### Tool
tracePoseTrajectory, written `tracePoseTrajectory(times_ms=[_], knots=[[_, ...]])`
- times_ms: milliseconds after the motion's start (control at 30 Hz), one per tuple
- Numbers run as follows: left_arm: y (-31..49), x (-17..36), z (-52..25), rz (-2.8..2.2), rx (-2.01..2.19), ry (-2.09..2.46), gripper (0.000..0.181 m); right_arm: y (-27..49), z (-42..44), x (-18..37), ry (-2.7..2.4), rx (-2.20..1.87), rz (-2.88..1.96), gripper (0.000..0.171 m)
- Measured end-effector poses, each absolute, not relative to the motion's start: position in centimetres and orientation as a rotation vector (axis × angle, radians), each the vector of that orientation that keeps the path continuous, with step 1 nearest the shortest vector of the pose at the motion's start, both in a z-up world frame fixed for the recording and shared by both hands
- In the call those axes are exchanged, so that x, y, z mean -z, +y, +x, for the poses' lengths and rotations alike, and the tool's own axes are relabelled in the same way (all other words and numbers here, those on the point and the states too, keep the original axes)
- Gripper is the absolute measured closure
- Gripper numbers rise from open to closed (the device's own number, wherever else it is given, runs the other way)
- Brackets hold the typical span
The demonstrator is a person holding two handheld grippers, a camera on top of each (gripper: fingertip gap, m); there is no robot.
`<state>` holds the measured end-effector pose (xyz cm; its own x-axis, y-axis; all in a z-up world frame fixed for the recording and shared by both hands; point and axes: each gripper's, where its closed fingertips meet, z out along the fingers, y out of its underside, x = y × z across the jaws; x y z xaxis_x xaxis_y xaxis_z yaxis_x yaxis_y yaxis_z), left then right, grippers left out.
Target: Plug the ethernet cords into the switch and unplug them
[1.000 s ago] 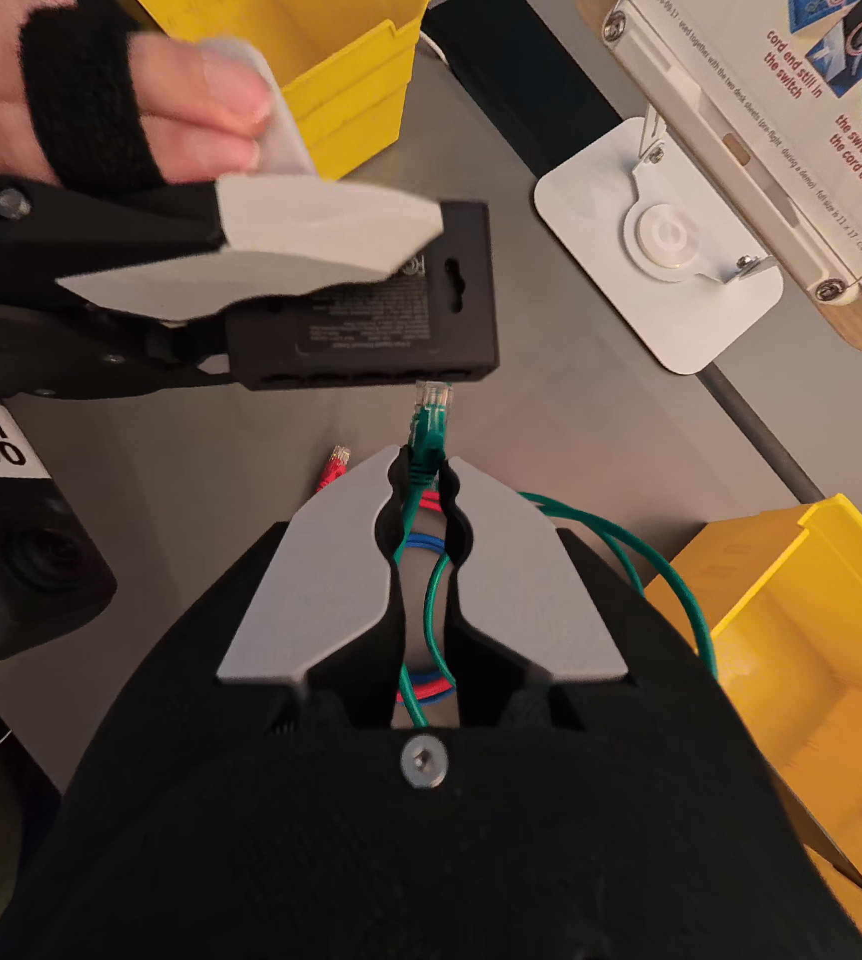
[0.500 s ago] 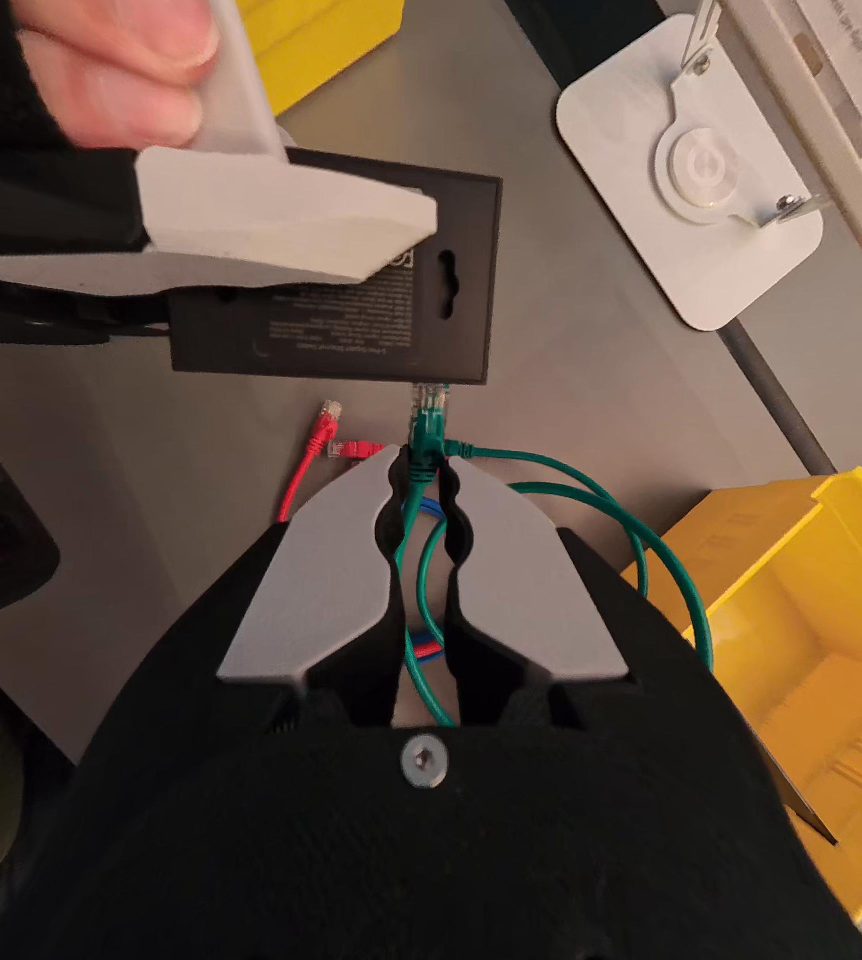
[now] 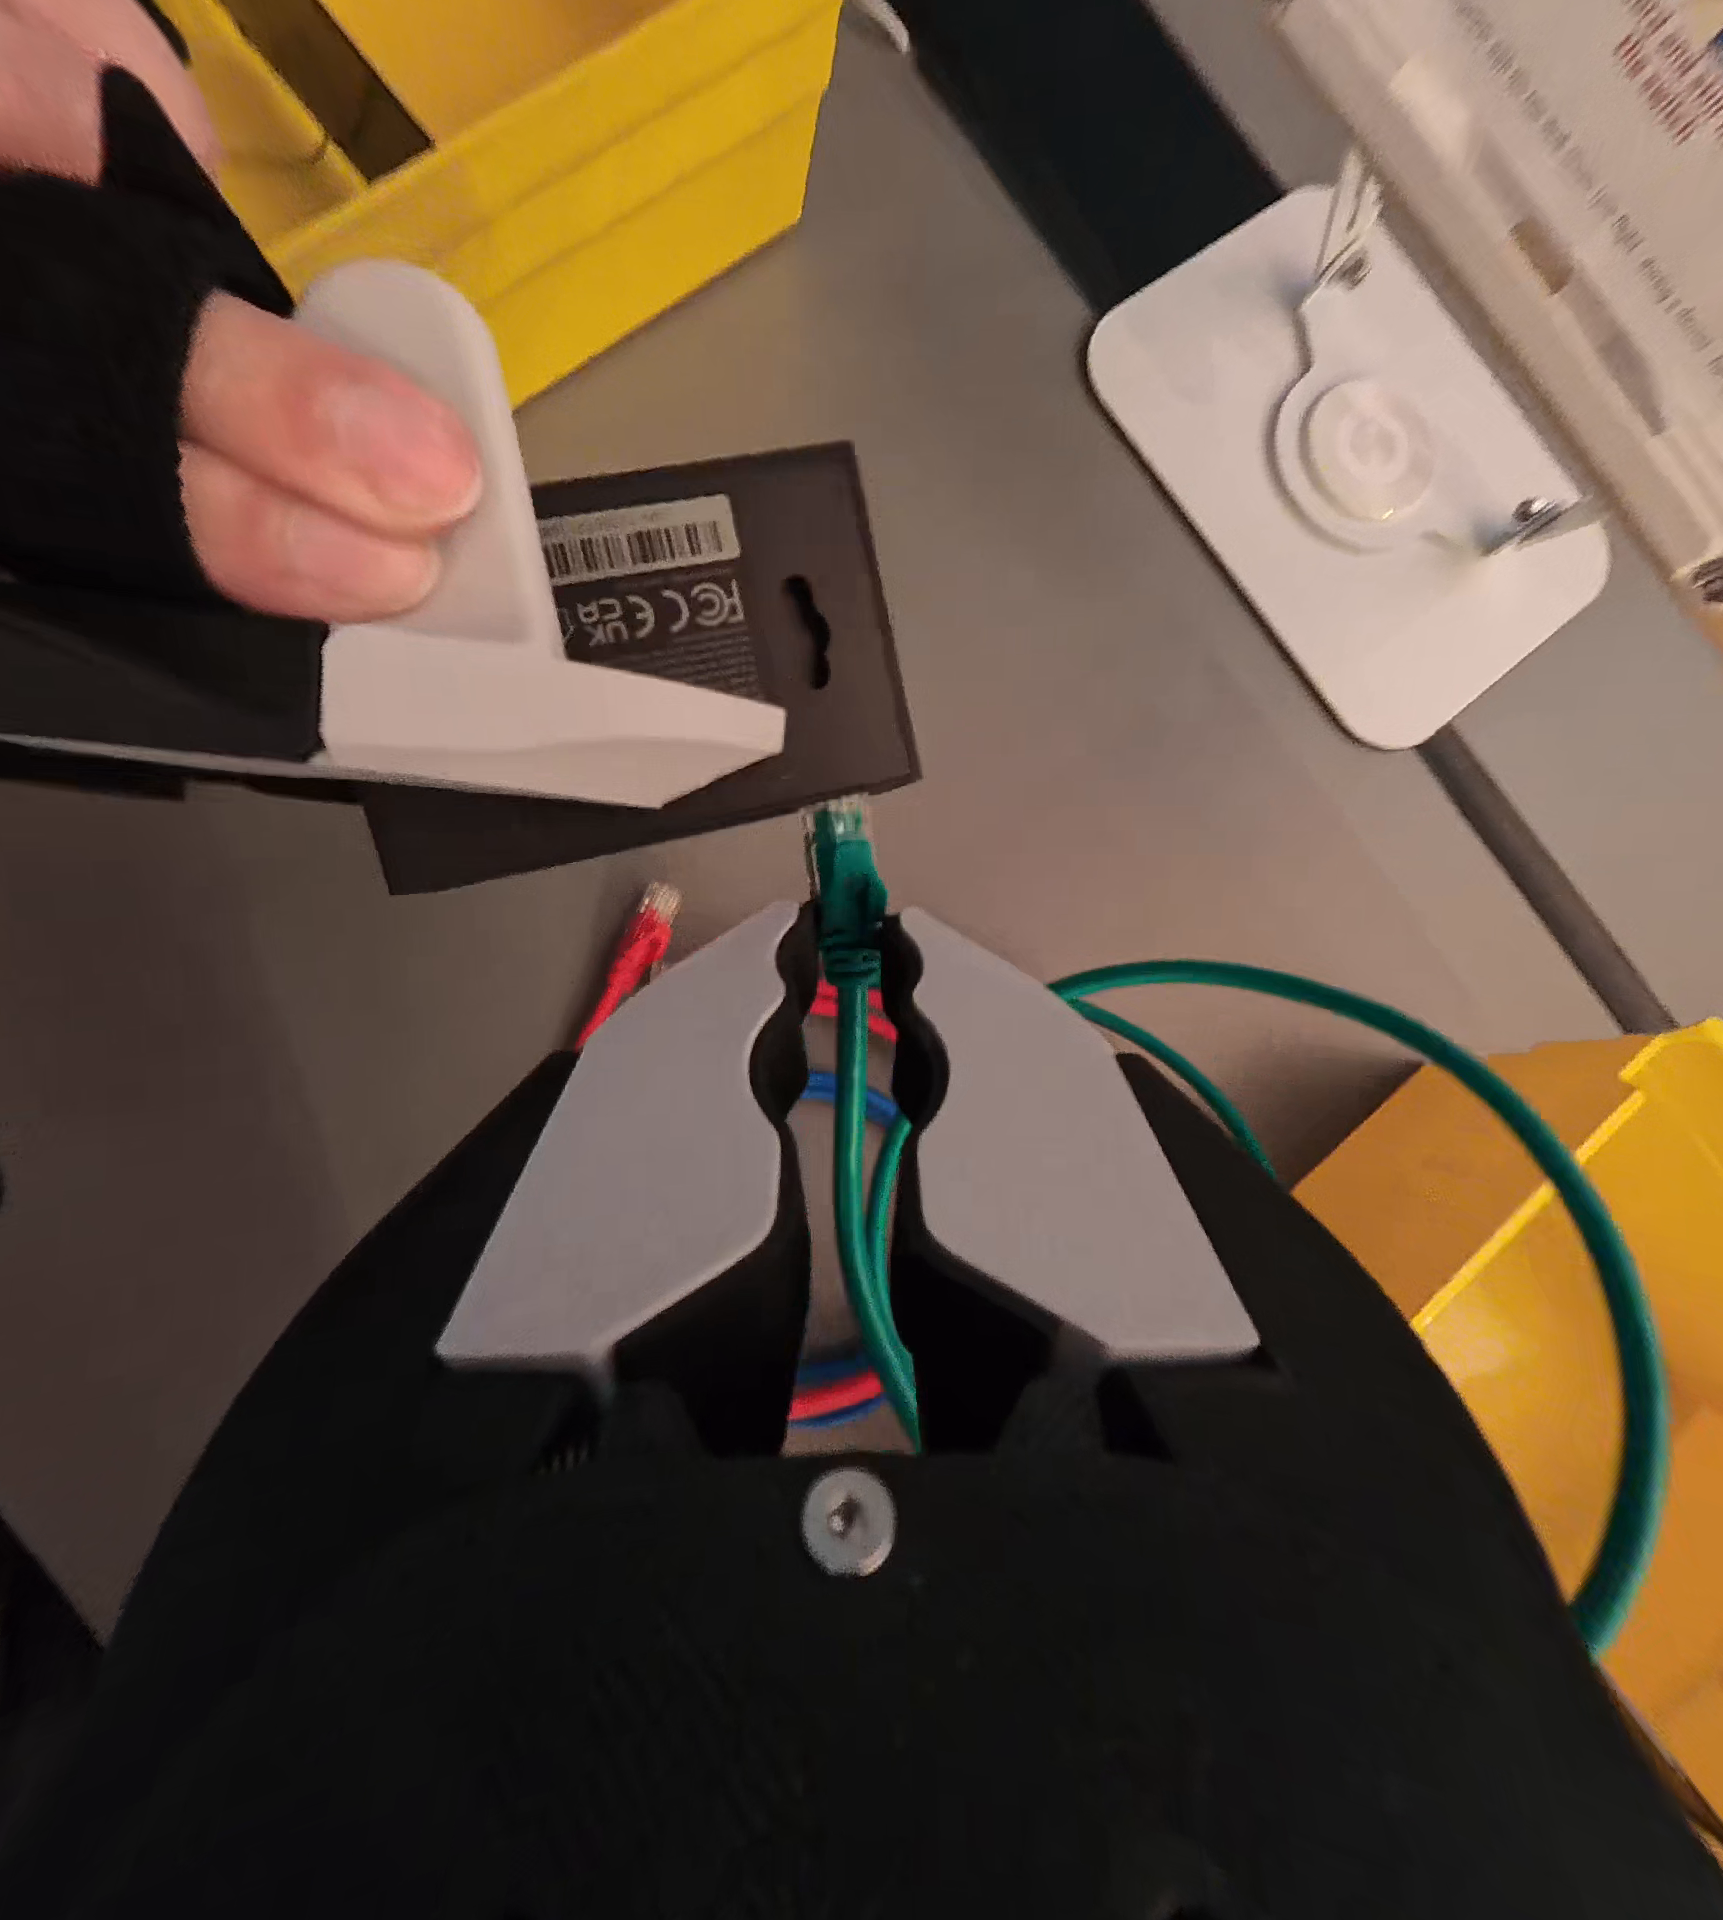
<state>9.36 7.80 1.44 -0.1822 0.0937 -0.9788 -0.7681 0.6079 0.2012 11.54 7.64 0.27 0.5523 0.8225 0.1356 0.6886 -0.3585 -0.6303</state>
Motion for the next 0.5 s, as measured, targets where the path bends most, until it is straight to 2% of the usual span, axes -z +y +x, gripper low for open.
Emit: tracePoseTrajectory(times_ms=[200,500], knots=[[8.7,-3.3,8.6,-0.660,-0.867,1.452,0.149,8.5,11.0,-2.3,-1.172,-0.348,-1.995,0.159],[9.6,-6.4,7.0,-0.727,-0.959,1.268,0.148,7.7,11.0,-5.3,-1.126,-0.185,-1.879,0.160]])
